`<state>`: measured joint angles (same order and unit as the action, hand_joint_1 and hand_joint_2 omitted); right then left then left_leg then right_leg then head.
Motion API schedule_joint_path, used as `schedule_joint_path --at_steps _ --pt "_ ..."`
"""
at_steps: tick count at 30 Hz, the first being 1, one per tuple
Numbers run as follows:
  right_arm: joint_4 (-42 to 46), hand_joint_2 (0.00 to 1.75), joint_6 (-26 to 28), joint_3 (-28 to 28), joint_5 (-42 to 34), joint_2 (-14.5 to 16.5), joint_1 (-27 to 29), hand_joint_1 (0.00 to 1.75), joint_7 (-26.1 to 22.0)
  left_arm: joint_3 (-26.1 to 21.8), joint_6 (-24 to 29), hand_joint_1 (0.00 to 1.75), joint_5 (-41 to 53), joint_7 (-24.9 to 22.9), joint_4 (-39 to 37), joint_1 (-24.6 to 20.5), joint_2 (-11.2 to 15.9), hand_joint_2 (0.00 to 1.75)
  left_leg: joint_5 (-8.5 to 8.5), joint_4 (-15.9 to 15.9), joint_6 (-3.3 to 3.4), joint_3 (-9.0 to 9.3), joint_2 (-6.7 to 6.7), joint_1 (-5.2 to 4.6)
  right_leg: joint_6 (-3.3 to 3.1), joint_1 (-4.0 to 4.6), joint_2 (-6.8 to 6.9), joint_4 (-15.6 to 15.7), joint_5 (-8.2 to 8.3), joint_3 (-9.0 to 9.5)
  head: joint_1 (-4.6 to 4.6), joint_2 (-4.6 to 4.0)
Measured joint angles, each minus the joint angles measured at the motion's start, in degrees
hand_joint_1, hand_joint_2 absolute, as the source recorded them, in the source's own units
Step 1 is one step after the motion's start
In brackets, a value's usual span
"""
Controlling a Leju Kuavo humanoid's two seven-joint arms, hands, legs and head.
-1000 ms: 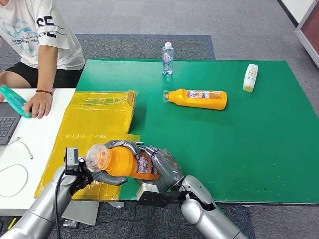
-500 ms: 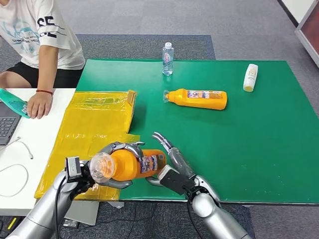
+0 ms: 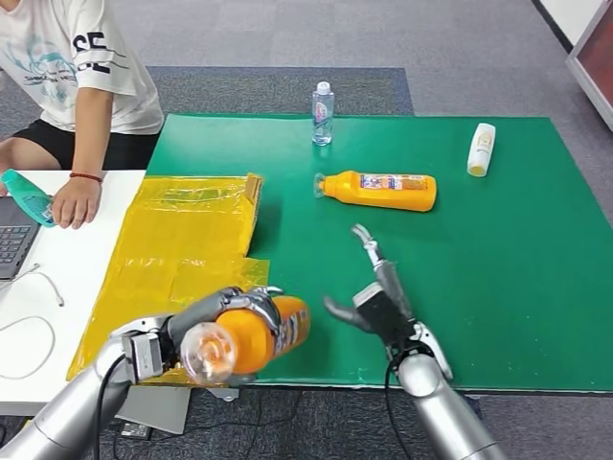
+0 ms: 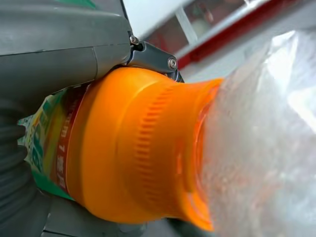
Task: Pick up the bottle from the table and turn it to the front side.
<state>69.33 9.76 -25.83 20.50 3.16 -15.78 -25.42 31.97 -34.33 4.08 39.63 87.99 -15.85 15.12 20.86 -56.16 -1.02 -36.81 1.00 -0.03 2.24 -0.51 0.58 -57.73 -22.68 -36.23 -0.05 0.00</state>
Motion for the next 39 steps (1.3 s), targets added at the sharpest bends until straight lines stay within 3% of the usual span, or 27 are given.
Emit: schedule_joint_path --at_steps 10,18,22,26,30,34,39 --pt "4.04 1.75 -4.24 14.16 -10.74 -1.58 -1.1 0.0 -1.98 10.4 7.07 1.75 2.88 0.01 1.86 -4.26 6.98 1.75 -0.02 0.0 -0.02 0.01 0.01 0.01 -0.02 0.0 -0.02 0.0 0.02 -0.01 -0.01 0.0" --pt "4.57 1.75 -6.1 16.93 -10.32 -1.65 -0.81 0.0 -2.47 14.93 5.4 1.75 5.97 -1.06 -1.08 -9.52 10.93 1.75 -0.03 0.0 -0.04 0.01 0.01 0.02 -0.03 0.01 -0.03 0.0 0.02 -0.04 0.01 0.0" --pt "4.31 1.75 -6.41 16.98 -10.15 -1.68 -0.43 0.0 -2.91 16.78 -0.3 1.75 5.7 -6.32 -5.96 -17.49 15.54 1.75 -0.14 0.0 -0.2 -0.03 0.08 0.09 -0.24 0.11 -0.09 -0.02 0.16 -0.13 -0.02 0.0" --pt "3.48 1.75 -6.79 16.93 -10.37 -1.74 -0.01 0.0 -3.44 18.31 -7.82 1.75 -1.86 -12.59 -9.63 -28.28 21.26 1.75 -0.27 0.0 -0.35 -0.14 0.13 0.21 -0.41 0.24 -0.14 -0.08 0.3 -0.31 -0.01 0.0" --pt "2.45 1.75 -6.94 16.34 -10.7 -1.74 0.13 0.0 -3.75 20.11 -11.8 1.75 -9.05 -18.16 -10.89 -37.27 25.75 1.75 -0.36 0.0 -0.37 -0.29 0.13 0.26 -0.41 0.33 -0.15 -0.09 0.32 -0.41 -0.01 0.0" --pt "1.17 1.75 -6.67 14.81 -10.39 -1.72 -0.04 0.0 -3.84 23.52 -15.14 1.75 -15.57 -23.62 -11.24 -44.7 28.26 1.75 -0.35 0.0 -0.37 -0.36 0.13 0.27 -0.41 0.33 -0.14 -0.08 0.32 -0.44 -0.01 0.0" --pt "-0.01 1.75 -6.08 12.57 -10.08 -1.51 -0.67 0.0 -3.47 30.19 -17.18 1.75 -19.55 -29.73 -12.09 -51.58 29.03 1.75 -0.35 0.0 -0.37 -0.38 0.12 0.26 -0.41 0.32 -0.14 -0.08 0.32 -0.47 -0.02 0.0"
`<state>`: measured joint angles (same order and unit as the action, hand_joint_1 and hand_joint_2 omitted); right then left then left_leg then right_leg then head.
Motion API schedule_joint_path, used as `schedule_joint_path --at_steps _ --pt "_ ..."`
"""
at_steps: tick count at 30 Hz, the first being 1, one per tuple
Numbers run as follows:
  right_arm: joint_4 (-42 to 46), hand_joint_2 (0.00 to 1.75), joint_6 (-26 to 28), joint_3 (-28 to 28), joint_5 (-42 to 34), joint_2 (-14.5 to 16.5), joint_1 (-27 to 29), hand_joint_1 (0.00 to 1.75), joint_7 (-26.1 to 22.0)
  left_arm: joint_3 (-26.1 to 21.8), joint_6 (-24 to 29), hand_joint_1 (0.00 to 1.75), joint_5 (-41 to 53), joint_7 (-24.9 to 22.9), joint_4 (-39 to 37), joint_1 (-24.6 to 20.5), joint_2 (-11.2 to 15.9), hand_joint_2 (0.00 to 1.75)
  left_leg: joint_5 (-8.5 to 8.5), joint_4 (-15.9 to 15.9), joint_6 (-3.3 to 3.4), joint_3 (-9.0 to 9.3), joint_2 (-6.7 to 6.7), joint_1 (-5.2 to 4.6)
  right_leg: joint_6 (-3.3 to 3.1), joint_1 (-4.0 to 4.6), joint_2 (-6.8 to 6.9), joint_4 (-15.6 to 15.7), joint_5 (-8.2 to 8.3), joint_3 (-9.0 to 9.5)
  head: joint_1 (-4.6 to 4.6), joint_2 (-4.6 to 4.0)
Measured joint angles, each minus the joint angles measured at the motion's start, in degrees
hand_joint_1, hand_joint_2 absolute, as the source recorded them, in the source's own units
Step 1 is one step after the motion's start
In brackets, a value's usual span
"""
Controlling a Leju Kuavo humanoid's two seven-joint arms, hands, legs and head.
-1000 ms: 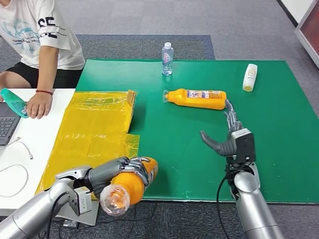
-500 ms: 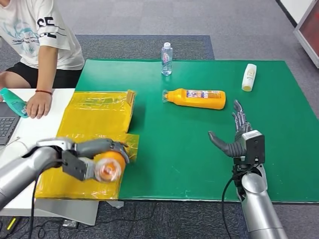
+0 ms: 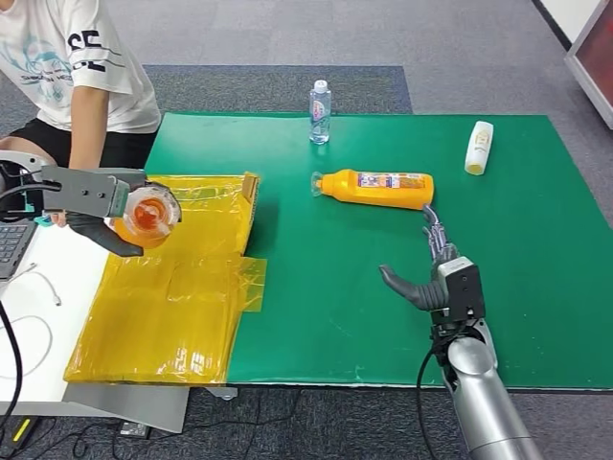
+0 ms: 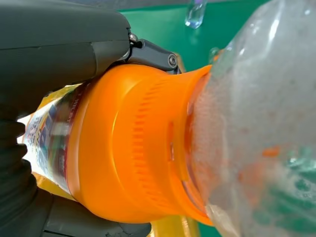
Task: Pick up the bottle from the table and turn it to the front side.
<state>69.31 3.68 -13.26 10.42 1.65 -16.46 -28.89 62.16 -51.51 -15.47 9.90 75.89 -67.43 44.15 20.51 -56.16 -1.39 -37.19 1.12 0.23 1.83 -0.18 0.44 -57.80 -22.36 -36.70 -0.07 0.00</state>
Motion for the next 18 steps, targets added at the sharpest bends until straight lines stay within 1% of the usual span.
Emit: schedule_joint_path --at_steps 3,5,6,8,11,15,18 --pt "-0.54 1.75 0.29 -1.51 -0.03 0.39 -0.65 0.0 0.71 6.79 -0.01 1.75 -0.99 -4.04 -1.38 -3.71 -0.76 1.75 0.0 0.0 0.0 0.0 0.0 0.0 0.0 0.0 0.0 0.0 0.02 -0.01 0.0 0.0" --pt "-0.86 1.75 0.42 -2.56 -0.03 0.73 -1.06 0.0 1.12 11.5 0.0 1.75 -1.54 -5.76 -2.73 -5.32 -1.72 1.75 -0.01 0.0 0.0 0.01 0.0 0.0 0.0 0.0 -0.01 0.0 0.05 -0.01 0.01 0.0" --pt "-0.98 1.75 0.44 -2.94 -0.03 0.87 -1.21 0.0 1.26 13.11 0.0 1.75 -1.7 -6.16 -3.25 -5.71 -2.12 1.75 -0.02 0.0 -0.01 0.01 0.0 0.0 -0.01 0.0 -0.01 0.0 0.06 0.0 0.0 0.0" --pt "-1.12 1.75 0.45 -3.35 -0.02 1.01 -1.39 0.0 1.39 14.73 0.01 1.75 -1.82 -6.49 -3.8 -5.96 -2.55 1.75 -0.03 0.0 -0.01 0.01 0.0 0.0 -0.01 0.0 -0.01 -0.01 0.06 -0.01 -0.02 0.0" --pt "-1.17 1.75 0.48 -3.5 -0.02 1.06 -1.45 0.0 1.43 15.27 0.02 1.75 -1.83 -6.53 -4.01 -6.02 -2.72 1.75 -0.03 0.0 -0.01 0.01 0.0 0.0 -0.01 0.0 -0.01 -0.01 0.06 -0.01 -0.01 0.0" --pt "-1.96 1.75 0.65 -4.9 -0.02 1.25 -1.67 0.0 1.61 20.86 -0.08 1.75 -1.86 -6.85 -6.56 -7.39 -4.15 1.75 -0.03 0.0 -0.02 -0.06 0.0 0.01 -0.01 0.0 0.0 -0.01 0.06 -0.05 0.01 0.0" --pt "-2.25 1.75 0.57 -5.44 0.04 1.4 -1.98 0.0 1.81 22.2 -0.67 1.75 0.09 -7.78 -7.82 -7.48 -5.18 1.75 -0.02 0.0 -0.01 -0.08 0.0 0.0 -0.01 0.0 0.0 0.0 0.06 -0.06 0.02 0.0"
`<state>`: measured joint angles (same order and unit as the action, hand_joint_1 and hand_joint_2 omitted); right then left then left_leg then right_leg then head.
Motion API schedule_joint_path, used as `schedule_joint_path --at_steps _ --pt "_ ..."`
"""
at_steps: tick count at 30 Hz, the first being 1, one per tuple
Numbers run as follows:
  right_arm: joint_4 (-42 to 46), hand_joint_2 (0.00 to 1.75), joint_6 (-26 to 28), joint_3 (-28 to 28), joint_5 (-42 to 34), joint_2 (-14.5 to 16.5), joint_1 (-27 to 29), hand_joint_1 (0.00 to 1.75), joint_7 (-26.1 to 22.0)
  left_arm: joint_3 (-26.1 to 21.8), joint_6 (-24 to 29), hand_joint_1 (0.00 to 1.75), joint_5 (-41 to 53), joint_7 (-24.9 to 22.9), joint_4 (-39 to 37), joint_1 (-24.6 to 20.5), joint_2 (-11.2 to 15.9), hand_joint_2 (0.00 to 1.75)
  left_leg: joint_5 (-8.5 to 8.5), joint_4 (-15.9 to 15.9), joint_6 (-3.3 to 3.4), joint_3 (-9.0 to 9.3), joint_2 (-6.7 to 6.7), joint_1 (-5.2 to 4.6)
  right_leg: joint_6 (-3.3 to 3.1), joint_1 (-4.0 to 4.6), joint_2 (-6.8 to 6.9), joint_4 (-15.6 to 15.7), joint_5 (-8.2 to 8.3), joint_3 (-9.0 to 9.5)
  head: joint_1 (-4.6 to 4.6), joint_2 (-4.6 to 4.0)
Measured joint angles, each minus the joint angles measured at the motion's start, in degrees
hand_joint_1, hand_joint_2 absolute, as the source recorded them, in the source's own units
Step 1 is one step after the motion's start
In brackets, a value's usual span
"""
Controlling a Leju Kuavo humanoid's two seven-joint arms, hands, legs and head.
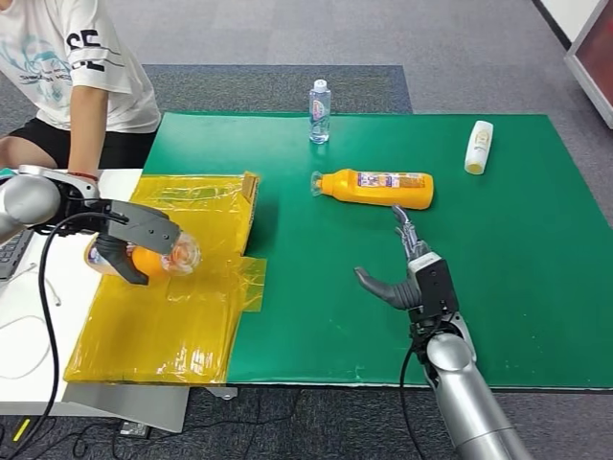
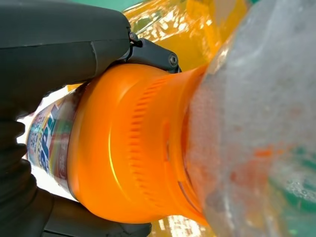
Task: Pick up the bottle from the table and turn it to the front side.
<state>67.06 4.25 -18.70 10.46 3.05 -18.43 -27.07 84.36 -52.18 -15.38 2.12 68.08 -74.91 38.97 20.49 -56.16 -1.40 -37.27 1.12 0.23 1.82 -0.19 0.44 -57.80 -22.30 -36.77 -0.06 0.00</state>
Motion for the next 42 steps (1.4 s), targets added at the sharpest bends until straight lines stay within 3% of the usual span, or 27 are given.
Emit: schedule_joint_path --at_steps 7,15,19,24,34,42 --pt "-0.71 1.75 0.3 -2.69 0.22 0.85 -1.14 0.0 0.95 2.04 4.62 1.75 6.75 5.92 -6.41 5.1 -4.17 1.75 -0.02 0.0 0.01 0.0 0.01 0.0 0.01 0.0 -0.02 -0.01 0.03 -0.02 -0.01 0.0" --pt "-1.56 1.75 0.72 -4.58 1.21 0.99 -1.0 0.0 1.25 2.58 12.11 1.75 13.56 6.69 -10.36 7.73 -6.35 1.75 -0.02 0.0 0.01 -0.06 0.0 0.0 0.01 0.0 0.01 0.0 0.03 -0.09 -0.02 0.0" --pt "-1.73 1.75 0.89 -4.86 2.69 1.39 -0.24 0.0 1.83 1.91 20.46 1.75 20.56 6.11 -13.91 9.88 -10.35 1.75 -0.05 0.0 0.05 -0.08 -0.02 0.0 0.04 0.0 0.05 0.01 0.06 -0.08 -0.01 0.0" --pt "-2.18 1.75 0.32 -5.35 3.7 1.99 0.51 0.0 1.97 -0.76 24.8 1.75 24.6 5.74 -18.25 11.45 -15.31 1.75 -0.06 0.0 0.08 -0.1 -0.03 -0.03 0.08 -0.02 0.04 0.01 0.12 -0.08 0.0 0.0" --pt "-2.93 1.75 -0.13 -5.59 4.56 2.35 1.29 0.0 2.27 -6.49 25.84 1.75 27.56 4.9 -24.1 13.02 -21.52 1.75 -0.07 -0.01 0.08 -0.11 -0.02 -0.04 0.07 -0.05 0.02 0.01 0.16 -0.12 -0.01 0.0" --pt "-3.67 1.75 -0.98 -6.43 4.33 2.64 1.36 0.0 2.23 -10.14 15.74 1.75 22.7 7.39 -24.62 12.63 -21.13 1.75 -0.09 0.0 0.07 -0.1 -0.02 -0.04 0.07 -0.05 0.02 0.0 0.16 -0.09 0.0 0.0"
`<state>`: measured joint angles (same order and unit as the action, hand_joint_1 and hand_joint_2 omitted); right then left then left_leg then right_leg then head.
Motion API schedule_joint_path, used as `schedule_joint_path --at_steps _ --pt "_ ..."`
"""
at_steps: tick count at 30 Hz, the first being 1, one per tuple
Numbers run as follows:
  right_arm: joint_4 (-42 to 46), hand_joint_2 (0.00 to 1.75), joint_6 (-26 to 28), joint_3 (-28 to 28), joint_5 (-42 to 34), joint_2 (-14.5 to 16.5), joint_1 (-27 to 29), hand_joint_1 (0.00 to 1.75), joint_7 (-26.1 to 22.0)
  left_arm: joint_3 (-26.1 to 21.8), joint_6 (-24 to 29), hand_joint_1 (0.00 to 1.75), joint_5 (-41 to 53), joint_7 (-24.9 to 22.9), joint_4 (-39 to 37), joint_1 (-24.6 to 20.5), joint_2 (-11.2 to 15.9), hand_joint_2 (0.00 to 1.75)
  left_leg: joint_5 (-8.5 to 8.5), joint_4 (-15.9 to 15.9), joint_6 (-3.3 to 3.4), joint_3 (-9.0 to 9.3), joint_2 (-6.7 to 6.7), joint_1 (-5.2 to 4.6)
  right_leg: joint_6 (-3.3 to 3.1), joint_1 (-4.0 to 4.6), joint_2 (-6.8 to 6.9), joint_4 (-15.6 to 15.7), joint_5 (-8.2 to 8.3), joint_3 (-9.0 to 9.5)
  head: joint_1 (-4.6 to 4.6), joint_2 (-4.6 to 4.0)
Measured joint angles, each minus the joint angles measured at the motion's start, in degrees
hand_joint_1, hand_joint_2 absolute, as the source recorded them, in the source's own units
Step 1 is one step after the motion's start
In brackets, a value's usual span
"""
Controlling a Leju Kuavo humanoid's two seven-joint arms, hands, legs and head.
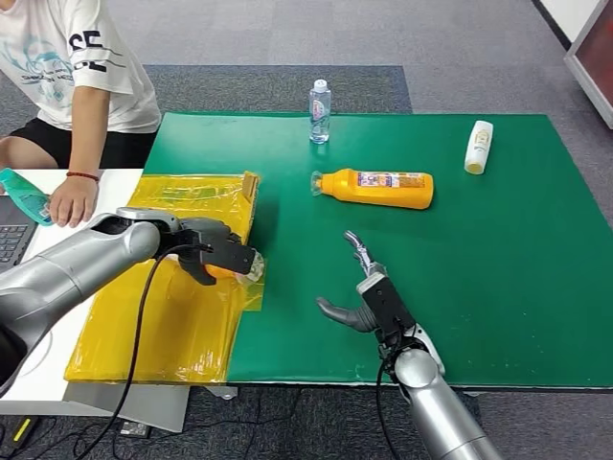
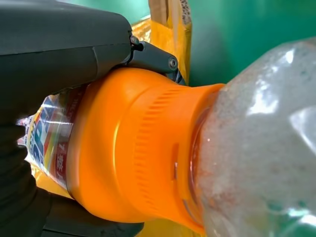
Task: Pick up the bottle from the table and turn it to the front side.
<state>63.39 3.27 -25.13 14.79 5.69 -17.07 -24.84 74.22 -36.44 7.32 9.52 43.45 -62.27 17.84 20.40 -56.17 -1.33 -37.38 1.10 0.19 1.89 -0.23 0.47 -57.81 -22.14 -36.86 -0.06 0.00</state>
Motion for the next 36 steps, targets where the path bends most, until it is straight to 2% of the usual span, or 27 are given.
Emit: schedule_joint_path --at_steps 4,6,11,17,23,36 --pt "-0.46 1.75 -0.8 -1.11 -1.12 0.01 -0.52 0.0 -0.14 -0.34 -7.81 1.75 -5.93 0.05 0.28 -1.62 2.04 1.75 -0.05 0.0 -0.04 0.02 0.01 0.01 -0.05 0.02 -0.02 -0.01 0.04 -0.01 -0.01 0.0" --pt "-0.68 1.75 -0.95 -1.66 -1.52 0.01 -0.82 0.0 -0.17 -0.32 -9.73 1.75 -7.85 -0.09 0.52 -2.19 3.12 1.75 -0.08 0.0 -0.06 0.02 0.01 0.02 -0.06 0.03 -0.01 -0.01 0.04 -0.01 -0.01 0.0" --pt "-0.99 1.75 -0.96 -2.5 -1.99 0.01 -1.12 0.0 -0.21 -0.18 -10.41 1.75 -9.13 -0.69 0.85 -2.46 4.6 1.75 -0.11 0.0 -0.04 0.01 0.0 0.02 -0.06 0.03 0.0 -0.01 0.04 -0.01 -0.01 0.0" --pt "-1.49 1.75 -1.19 -3.77 -2.53 0.02 -1.82 0.0 -0.22 1.02 -12.34 1.75 -13.17 -1.99 0.93 -3.46 5.02 1.75 -0.12 0.0 -0.03 0.0 0.0 0.02 -0.04 0.03 0.0 0.0 0.07 -0.01 0.0 0.0" --pt "-2.01 1.75 -1.22 -5.04 -3.11 0.05 -2.55 0.0 -0.23 2.33 -11.06 1.75 -14.75 -1.91 0.47 -3.82 5.4 1.75 -0.12 0.0 -0.03 0.0 0.0 0.02 -0.04 0.03 -0.01 0.0 0.07 -0.01 -0.01 0.0" --pt "-2.21 1.75 -1.21 -6.66 -3.23 0.05 -2.68 0.0 -0.23 3.24 -3.97 1.75 -14.28 0.15 -1.18 -3.45 5.22 1.75 -0.14 0.0 -0.03 0.0 0.0 0.02 -0.04 0.03 0.0 0.0 0.08 0.0 -0.01 0.0"
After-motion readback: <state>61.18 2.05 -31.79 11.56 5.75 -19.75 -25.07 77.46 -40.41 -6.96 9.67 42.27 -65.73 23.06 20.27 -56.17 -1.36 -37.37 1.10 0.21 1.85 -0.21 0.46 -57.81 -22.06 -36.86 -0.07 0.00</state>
